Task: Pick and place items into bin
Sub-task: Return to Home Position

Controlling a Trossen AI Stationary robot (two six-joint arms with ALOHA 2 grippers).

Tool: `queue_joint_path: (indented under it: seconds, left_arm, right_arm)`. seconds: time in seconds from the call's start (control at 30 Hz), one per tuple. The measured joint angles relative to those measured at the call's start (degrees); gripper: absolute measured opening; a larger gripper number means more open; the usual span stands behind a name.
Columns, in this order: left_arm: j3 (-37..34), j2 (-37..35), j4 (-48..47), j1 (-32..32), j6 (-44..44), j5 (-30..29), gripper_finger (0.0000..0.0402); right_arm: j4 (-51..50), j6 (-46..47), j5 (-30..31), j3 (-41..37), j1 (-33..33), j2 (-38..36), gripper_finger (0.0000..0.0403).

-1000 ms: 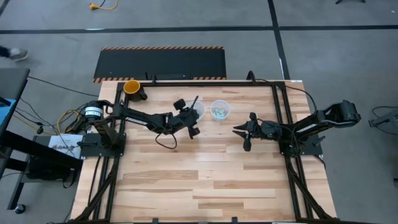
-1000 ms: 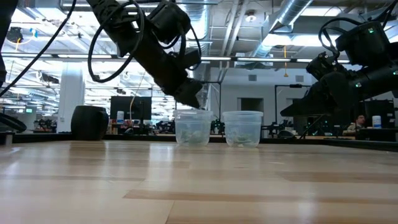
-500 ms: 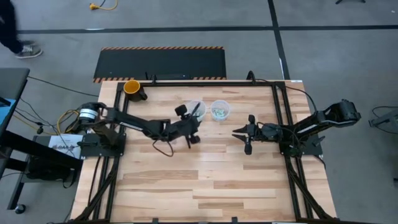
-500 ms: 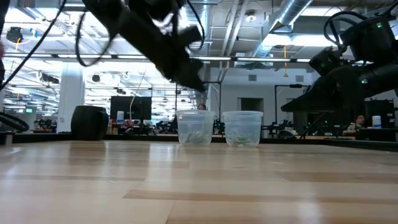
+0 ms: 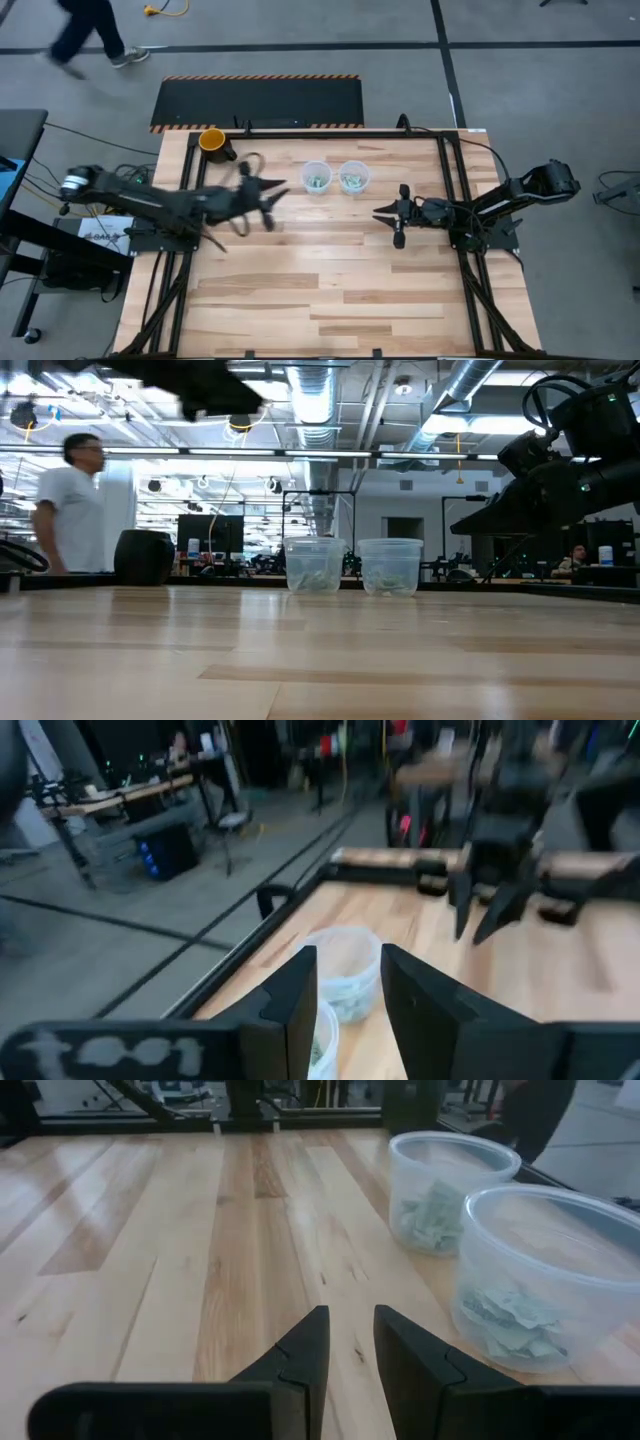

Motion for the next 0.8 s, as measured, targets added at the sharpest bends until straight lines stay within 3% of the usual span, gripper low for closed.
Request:
queue_joint_path:
  seconds: [0.23, 0.4, 0.53, 0.8]
  left_arm:
    - [-22.1, -22.3, 13.3, 0.0, -7.3, 7.3, 0.0104]
    - [-33.8, -34.7, 17.6, 0.0, -12.2, 11.5, 0.0104]
    - [-34.4, -42.5, 7.2, -0.3, -14.8, 12.7, 0.0104]
    - [-34.7, -48.4, 1.0, -1.9, -14.6, 12.7, 0.0104]
  right_arm:
    - [1.1, 0.0, 0.0, 0.0, 0.0, 0.0, 0.0075]
    - [1.6, 0.4, 0.0, 0.0, 0.0, -0.2, 0.0075]
    - [2.1, 1.5, 0.2, 0.0, -0.1, -1.3, 0.0075]
    - [1.4, 3.0, 0.0, -0.4, 0.5, -10.1, 0.0075]
